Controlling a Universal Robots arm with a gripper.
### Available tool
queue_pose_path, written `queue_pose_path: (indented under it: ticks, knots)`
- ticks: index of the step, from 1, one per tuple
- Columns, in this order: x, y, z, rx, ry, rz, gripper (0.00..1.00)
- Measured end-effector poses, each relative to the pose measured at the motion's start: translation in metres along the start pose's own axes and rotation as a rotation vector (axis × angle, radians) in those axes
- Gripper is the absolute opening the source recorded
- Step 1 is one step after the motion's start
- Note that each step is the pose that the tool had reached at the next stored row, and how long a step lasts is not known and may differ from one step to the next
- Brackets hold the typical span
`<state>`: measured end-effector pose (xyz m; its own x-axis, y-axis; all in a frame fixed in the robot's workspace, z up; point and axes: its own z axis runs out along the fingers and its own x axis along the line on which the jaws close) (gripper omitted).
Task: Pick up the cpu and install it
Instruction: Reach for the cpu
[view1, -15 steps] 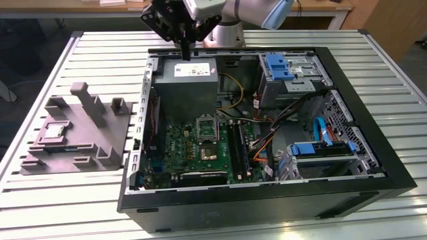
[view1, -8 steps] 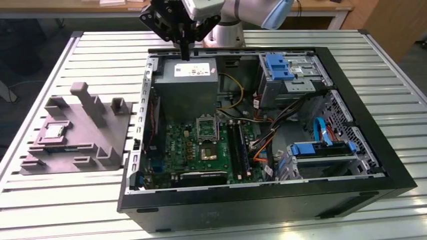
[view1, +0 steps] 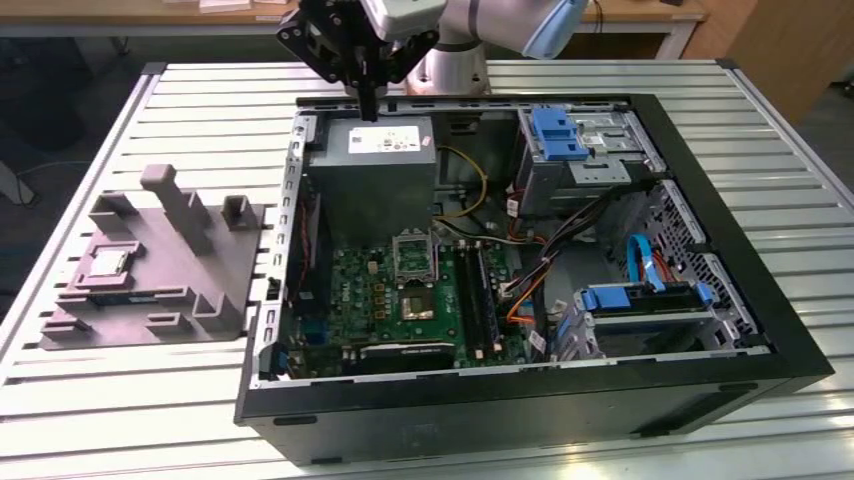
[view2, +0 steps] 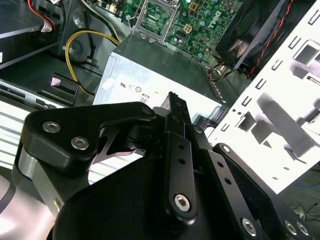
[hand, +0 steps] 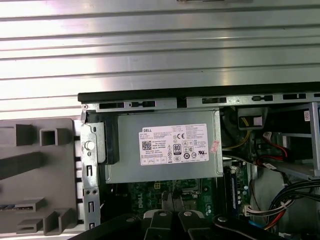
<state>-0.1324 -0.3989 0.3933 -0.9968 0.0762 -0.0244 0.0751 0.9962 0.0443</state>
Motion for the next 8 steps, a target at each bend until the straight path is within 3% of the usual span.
queue_pose_path:
  ticks: [8]
  knots:
    - [0.0036, -0.0003, 0.0, 0.0, 0.0, 0.0, 0.11]
